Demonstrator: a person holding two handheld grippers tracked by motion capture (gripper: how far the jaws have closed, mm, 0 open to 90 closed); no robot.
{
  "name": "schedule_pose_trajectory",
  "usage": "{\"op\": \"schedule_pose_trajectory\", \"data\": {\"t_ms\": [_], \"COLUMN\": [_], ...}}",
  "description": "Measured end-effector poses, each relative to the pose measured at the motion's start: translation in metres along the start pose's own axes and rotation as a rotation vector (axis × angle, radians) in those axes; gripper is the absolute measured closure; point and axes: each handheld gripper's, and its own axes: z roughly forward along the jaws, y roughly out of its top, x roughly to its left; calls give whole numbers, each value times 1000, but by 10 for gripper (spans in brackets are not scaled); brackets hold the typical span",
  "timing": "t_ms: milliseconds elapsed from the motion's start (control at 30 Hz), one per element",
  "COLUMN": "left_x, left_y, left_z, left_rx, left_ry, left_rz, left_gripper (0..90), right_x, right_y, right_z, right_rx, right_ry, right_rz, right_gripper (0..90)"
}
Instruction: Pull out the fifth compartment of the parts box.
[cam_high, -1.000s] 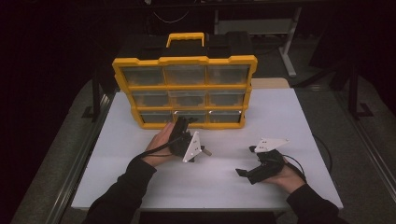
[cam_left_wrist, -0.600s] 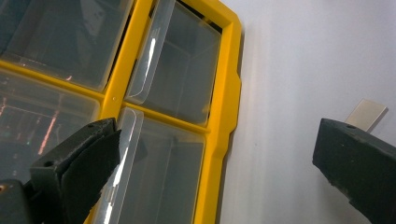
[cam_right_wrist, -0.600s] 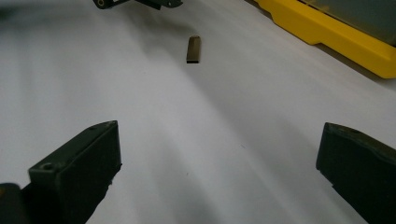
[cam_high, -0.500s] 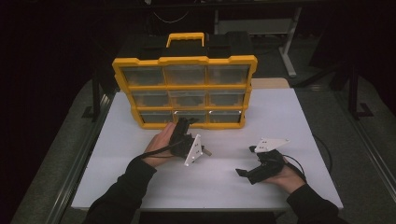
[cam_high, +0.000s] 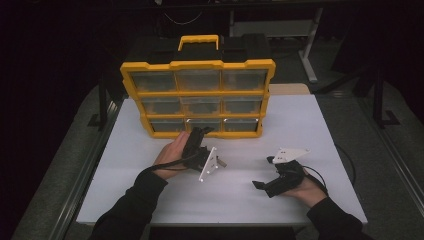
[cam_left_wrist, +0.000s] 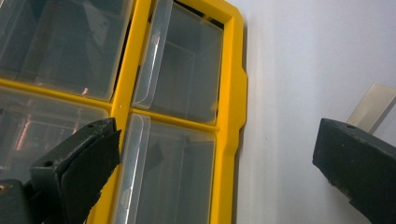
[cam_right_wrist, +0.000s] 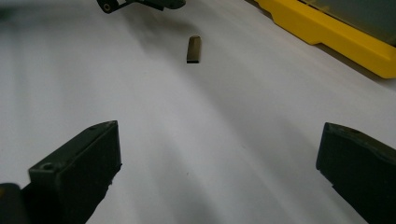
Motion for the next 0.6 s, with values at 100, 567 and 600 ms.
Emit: {"op": "schedule_pose_trajectory", "data": {"t_ms": [100, 567, 600], "left_x": [-1, -6, -6], "left_y": [0, 0, 0], "left_z": [0, 0, 1], "left_rx": [0, 16, 17], "left_ry": [11, 50, 54], "left_rz": [23, 108, 112], "left_gripper": [3, 3, 3], "right_x": [0, 0, 0], "right_y": [0, 0, 0], "right_z": [0, 0, 0], "right_rx": [0, -1, 1], "right_ry": [0, 0, -1], "right_rz": [0, 0, -1], "right_gripper": [0, 0, 0]}}
